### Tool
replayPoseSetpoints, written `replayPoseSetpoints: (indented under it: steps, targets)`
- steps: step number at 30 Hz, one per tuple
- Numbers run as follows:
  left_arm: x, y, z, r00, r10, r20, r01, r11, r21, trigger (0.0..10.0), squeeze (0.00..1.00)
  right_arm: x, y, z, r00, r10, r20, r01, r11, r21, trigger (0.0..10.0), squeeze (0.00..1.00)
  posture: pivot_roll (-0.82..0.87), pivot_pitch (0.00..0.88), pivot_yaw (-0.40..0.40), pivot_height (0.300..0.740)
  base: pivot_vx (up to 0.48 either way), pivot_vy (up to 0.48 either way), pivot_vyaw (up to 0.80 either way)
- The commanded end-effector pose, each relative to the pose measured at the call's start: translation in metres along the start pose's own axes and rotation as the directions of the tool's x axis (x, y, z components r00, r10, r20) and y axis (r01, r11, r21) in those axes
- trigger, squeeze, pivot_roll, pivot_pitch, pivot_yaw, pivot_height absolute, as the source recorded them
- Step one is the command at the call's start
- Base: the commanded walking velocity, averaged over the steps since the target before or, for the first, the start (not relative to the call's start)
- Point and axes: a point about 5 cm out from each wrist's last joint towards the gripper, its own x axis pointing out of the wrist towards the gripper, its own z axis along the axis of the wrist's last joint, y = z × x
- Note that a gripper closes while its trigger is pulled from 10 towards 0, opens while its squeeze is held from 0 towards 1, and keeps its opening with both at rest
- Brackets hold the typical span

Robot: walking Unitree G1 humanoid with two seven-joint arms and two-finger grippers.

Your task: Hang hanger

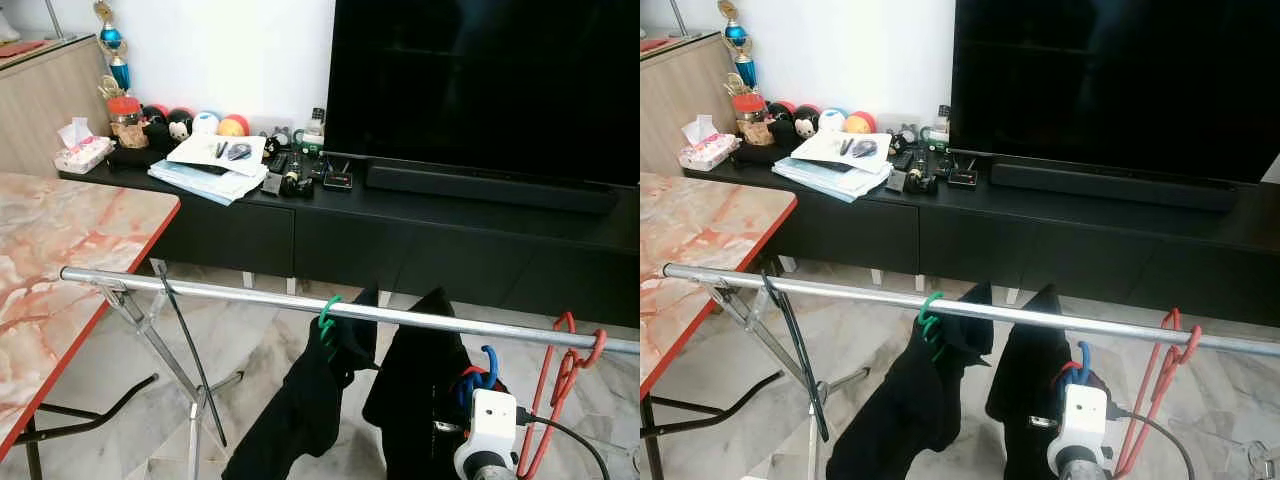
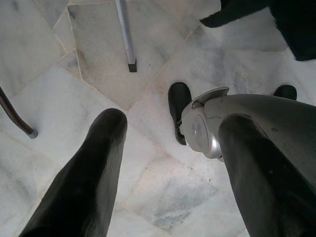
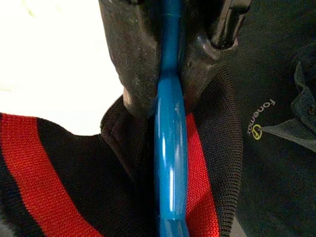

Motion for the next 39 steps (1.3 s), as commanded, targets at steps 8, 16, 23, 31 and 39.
replayPoseSetpoints:
  steps: [8,16,23,31,39]
  targets:
    - [-0.0011,0.0018,-0.0048,1.0,0.003,-0.011,-0.003,1.0,-0.002,10.0,0.0,0.0046,-0.0003,0.008,0.999,-0.016,0.046,0.015,1.0,0.015,10.0,0.0,0.16,0.0,-0.03,0.74,0.0,0.0,0.0]
    - [-0.0011,0.0023,-0.0044,1.0,0.004,-0.01,-0.004,1.0,-0.005,10.0,0.0,0.005,0.0002,0.0077,0.999,-0.017,0.049,0.016,1.0,0.021,10.0,0.0,0.17,0.0,-0.029,0.74,-0.06,0.0,0.0]
    - [-0.0011,0.0024,-0.0042,1.0,0.004,-0.009,-0.004,1.0,-0.006,10.0,0.0,0.0056,0.0006,0.0075,0.999,-0.018,0.047,0.018,1.0,0.018,10.0,0.0,0.17,0.0,-0.03,0.74,-0.249,0.0,0.0]
    - [-0.0011,0.0024,-0.0039,1.0,0.003,-0.008,-0.003,1.0,-0.006,10.0,0.0,0.0059,0.0007,0.0066,0.999,-0.021,0.043,0.021,1.0,0.017,10.0,0.0,0.17,0.0,-0.03,0.74,-0.263,0.0,0.0]
    - [-0.001,0.0024,-0.0035,1.0,0.002,-0.008,-0.002,1.0,-0.008,10.0,0.0,0.0062,0.0009,0.0067,0.999,-0.022,0.042,0.021,1.0,0.014,10.0,0.0,0.17,0.004,-0.032,0.74,-0.263,0.0,0.0]
